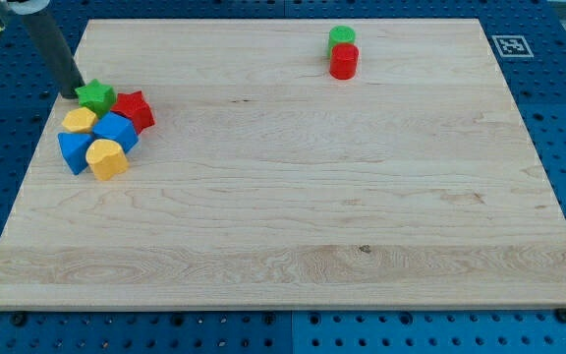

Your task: Move red circle towards group of blocks to the center left

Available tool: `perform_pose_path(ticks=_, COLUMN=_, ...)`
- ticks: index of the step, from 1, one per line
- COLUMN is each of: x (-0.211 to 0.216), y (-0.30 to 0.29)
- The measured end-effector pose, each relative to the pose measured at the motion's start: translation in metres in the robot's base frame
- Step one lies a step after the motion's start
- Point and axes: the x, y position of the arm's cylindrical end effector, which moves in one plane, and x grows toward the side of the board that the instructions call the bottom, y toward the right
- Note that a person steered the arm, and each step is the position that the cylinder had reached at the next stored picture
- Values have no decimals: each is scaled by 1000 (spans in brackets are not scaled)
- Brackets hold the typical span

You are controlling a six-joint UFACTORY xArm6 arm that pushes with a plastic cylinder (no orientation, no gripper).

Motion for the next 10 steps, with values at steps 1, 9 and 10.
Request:
perform_pose_path(ticks=1, x=-74, y=-5)
perform_pose_path(ticks=9, x=-2, y=332)
perform_pose_path(ticks=10, x=-1, y=337)
